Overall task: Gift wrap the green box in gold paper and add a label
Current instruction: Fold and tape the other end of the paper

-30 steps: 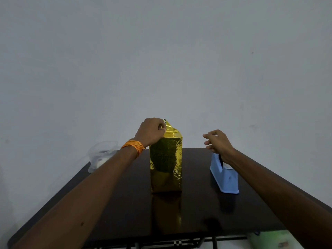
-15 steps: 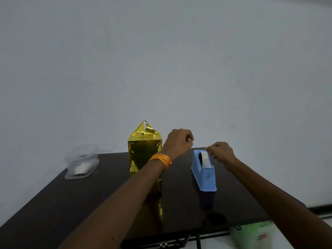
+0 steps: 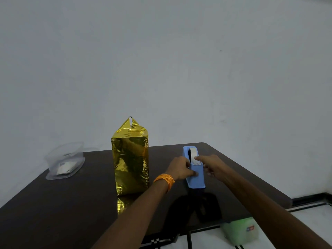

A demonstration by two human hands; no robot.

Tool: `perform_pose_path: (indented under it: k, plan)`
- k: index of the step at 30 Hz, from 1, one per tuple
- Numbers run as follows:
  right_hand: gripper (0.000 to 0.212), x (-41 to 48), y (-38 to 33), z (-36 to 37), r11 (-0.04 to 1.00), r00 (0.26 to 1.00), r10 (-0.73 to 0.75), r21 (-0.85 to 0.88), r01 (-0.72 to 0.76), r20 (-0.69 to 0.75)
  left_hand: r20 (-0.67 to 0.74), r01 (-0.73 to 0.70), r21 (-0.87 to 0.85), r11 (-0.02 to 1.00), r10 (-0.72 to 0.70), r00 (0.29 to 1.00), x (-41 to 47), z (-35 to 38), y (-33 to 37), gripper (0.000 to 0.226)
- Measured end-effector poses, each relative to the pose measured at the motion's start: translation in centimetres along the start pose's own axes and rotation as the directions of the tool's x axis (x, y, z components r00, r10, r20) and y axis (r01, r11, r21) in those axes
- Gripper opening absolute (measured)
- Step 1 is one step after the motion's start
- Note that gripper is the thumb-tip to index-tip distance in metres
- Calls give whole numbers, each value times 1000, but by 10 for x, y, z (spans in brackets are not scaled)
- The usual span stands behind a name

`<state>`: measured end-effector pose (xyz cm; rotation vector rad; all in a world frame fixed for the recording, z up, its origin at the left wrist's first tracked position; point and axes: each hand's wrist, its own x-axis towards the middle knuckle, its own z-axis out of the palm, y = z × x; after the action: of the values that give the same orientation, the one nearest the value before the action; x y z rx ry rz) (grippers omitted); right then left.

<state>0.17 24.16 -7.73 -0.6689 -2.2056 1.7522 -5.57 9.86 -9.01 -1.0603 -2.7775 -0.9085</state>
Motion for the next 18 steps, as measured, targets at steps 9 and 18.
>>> perform_pose_path:
  k: [9,18]
  plan:
    - [16,12,-1,5,999,997,37,8,-37,-66,-47,9,-61,998,-12,999,5,8,-7,38]
    - [29,11,3,9,946,939,-276,-231,228,-204,-31,24,-92,995,-27,999,6,9,-6,41]
